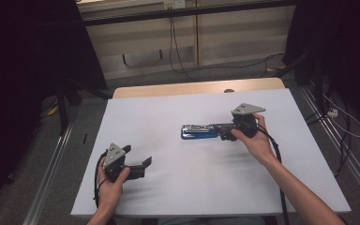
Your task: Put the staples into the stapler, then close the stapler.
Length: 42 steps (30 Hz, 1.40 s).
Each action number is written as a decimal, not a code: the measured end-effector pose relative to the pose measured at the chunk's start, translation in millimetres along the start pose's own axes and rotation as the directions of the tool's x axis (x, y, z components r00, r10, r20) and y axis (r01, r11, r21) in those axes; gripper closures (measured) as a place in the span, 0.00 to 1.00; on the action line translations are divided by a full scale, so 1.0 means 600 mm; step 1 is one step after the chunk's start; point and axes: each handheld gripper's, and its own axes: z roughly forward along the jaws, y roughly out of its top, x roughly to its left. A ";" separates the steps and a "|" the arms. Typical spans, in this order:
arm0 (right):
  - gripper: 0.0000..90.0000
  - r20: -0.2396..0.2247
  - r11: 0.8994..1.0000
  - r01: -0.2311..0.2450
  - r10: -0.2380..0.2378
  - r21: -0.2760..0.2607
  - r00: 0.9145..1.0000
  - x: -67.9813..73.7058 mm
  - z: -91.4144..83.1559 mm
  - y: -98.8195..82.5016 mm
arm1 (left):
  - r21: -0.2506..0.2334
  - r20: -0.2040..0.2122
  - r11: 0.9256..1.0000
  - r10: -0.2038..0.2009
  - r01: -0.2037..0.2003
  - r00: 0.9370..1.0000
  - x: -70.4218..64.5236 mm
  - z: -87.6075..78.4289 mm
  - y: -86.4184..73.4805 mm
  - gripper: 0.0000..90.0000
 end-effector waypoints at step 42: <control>0.03 0.084 0.998 -0.053 0.056 -0.042 0.995 -0.009 -0.071 -0.051 | 0.009 0.003 1.000 0.015 -0.015 1.000 -0.006 0.014 0.002 0.04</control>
